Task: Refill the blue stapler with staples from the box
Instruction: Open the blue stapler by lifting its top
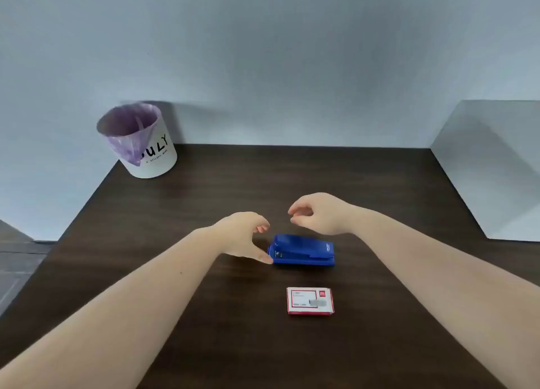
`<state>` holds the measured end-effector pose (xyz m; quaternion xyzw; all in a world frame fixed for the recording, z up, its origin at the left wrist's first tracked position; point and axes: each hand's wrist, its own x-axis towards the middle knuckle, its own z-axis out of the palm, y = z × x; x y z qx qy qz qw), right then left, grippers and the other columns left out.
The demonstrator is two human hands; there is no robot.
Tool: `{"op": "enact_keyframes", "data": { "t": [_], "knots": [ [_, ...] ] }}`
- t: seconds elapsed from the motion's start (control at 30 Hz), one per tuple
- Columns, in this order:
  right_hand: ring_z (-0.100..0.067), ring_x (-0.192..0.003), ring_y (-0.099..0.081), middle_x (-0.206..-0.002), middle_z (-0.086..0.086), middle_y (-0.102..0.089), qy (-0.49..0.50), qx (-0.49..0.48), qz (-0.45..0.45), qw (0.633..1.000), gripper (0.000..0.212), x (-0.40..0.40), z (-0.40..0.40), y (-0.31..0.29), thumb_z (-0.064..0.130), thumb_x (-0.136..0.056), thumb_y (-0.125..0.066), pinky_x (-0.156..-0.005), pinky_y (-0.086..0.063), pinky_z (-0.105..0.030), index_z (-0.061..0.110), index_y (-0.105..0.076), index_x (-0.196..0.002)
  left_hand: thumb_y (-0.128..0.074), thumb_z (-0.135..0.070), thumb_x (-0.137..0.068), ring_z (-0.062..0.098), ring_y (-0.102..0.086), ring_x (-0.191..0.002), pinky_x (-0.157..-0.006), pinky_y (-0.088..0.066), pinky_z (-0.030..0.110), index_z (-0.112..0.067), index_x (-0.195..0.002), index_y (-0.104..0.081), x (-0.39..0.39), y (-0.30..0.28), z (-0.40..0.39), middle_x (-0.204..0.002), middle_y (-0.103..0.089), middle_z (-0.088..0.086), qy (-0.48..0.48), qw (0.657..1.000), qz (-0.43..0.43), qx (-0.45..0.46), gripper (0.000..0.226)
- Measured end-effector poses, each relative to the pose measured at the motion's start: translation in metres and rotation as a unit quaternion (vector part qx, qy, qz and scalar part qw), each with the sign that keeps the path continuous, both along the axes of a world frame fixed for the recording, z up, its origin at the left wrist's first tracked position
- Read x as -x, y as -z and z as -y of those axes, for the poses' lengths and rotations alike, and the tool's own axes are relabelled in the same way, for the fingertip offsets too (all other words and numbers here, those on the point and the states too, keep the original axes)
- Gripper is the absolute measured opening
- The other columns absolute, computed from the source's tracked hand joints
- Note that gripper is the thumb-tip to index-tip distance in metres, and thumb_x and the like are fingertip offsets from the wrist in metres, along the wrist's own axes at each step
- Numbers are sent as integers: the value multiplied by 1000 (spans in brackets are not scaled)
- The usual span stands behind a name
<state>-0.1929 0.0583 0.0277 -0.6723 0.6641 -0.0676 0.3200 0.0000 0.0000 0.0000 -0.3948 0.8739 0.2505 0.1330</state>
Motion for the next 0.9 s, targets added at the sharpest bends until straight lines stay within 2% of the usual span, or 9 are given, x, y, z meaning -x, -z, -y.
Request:
{"op": "enact_keyframes", "data": {
  "t": [0.17,0.3,0.37,0.43,0.47,0.53,0.63,0.77,0.9],
  "knots": [
    [-16,-112,-55,-124,0,-62,-16,26,-18,999,30,-4,-4,27,29,-93,-50,-94,-42,-27,19,-60,-120,-78,-54,-58,11,-49,-101,-91,-47,29,-25,-118,-53,4,31,-9,-110,-50,-8,-14,998,-53,27,72],
    [-17,-109,-54,-121,0,-63,-21,87,-8,996,32,-10,-6,47,31,-96,-42,-91,-38,-25,16,-64,-114,-78,-52,-59,14,-49,-101,-92,-48,34,-27,-111,-55,0,52,-10,-106,-51,-7,-36,990,-125,61,62],
    [-19,-98,-58,-107,-3,-67,-17,121,8,992,37,-13,-7,54,36,-97,-38,-86,-42,-28,14,-67,-102,-78,-48,-62,12,-51,-103,-95,-46,32,-30,-111,-57,-4,61,-12,-105,-50,-8,-51,982,-172,57,57],
    [-16,-83,-56,-87,2,-65,-11,155,26,988,39,-16,-15,59,43,-96,-36,-73,-41,-24,19,-65,-86,-77,-46,-65,10,-51,-106,-98,-43,31,-32,-109,-60,-9,71,-19,-109,-50,-9,-76,970,-222,59,49],
    [-14,-82,-56,-86,4,-64,-14,176,31,984,38,-18,-20,61,44,-95,-37,-71,-40,-24,21,-65,-86,-75,-47,-67,9,-51,-108,-100,-42,32,-33,-108,-61,-10,76,-23,-111,-51,-9,-88,963,-241,77,46],
    [-15,-89,-57,-97,2,-66,-21,222,25,974,35,-21,-32,67,45,-92,-45,-75,-42,-26,19,-66,-102,-69,-50,-72,10,-50,-112,-101,-42,35,-34,-113,-61,-11,86,-33,-118,-52,-9,-105,954,-251,128,45],
    [-18,-89,-57,-99,1,-64,-23,273,-7,962,36,-26,-50,76,38,-86,-60,-76,-43,-28,18,-60,-115,-60,-49,-80,12,-49,-119,-103,-41,36,-30,-120,-58,-11,93,-51,-126,-53,-8,-127,944,-245,180,45],
    [-19,-89,-54,-102,-1,-62,12,284,-27,958,34,-32,-62,78,28,-83,-62,-82,-46,-35,16,-57,-115,-56,-47,-84,12,-50,-120,-102,-41,33,-27,-123,-57,-7,90,-68,-132,-52,-7,-148,942,-226,198,43],
    [-22,-91,-57,-109,-7,-65,7,279,-33,960,31,-32,-63,73,25,-84,-62,-79,-45,-33,13,-58,-113,-57,-46,-83,12,-50,-119,-101,-42,33,-28,-122,-57,-8,87,-74,-131,-53,-8,-157,942,-228,191,43]
  ]
}}
